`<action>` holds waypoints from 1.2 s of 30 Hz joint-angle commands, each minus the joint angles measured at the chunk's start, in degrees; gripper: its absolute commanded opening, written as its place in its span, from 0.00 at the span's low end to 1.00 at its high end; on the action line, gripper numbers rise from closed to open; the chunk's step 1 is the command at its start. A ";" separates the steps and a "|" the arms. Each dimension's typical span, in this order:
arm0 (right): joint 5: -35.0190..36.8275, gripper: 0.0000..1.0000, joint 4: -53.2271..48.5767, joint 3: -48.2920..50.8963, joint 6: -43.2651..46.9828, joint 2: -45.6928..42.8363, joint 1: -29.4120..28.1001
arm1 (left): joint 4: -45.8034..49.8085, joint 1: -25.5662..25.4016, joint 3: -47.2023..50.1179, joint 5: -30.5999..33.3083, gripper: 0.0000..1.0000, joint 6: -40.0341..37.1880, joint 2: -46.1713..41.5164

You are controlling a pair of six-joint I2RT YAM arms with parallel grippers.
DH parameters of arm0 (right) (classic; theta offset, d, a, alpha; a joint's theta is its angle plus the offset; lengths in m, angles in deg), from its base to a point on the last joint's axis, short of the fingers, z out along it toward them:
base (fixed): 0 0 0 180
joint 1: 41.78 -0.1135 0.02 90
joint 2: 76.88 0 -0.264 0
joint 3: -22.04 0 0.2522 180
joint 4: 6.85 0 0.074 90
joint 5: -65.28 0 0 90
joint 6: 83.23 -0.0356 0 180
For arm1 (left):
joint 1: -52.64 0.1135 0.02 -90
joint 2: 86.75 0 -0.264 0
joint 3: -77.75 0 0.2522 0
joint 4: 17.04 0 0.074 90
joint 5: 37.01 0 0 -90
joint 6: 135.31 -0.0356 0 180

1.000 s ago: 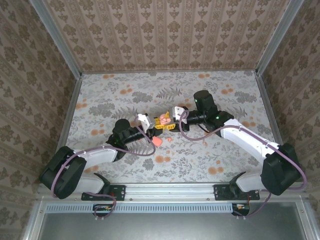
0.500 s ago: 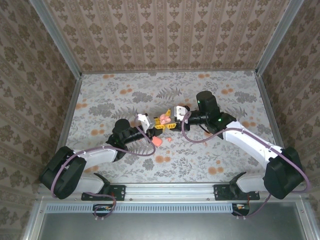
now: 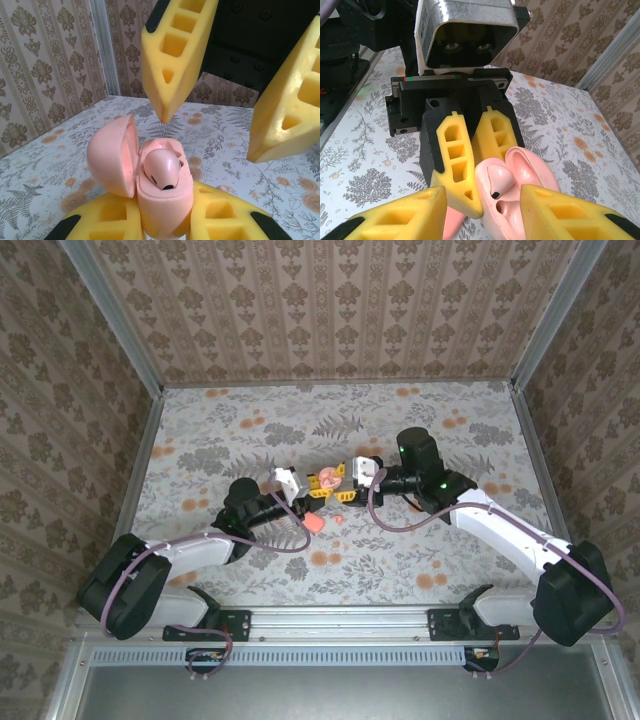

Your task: Insert the wireless bluetooth earbuds into the charging case

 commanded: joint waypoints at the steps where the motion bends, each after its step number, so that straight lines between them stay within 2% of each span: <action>1: -0.31 0.42 -0.86 0.81 0.96 -1.12 -0.01 | -0.95 -0.32 -0.97 -0.92 0.09 -1.36 -1.58; 5: -0.24 0.37 -3.48 -0.85 1.78 0.03 -0.29 | -0.87 -0.26 -0.88 -0.93 0.09 -1.37 -1.63; 16: -1.49 0.31 -2.29 -2.70 2.51 2.60 -1.18 | -0.44 -0.30 -1.06 -0.92 0.09 -1.56 -1.66; 36: -1.05 0.30 -4.03 -3.65 3.09 3.25 -2.02 | -0.43 -0.33 0.00 0.09 0.09 -1.86 -1.84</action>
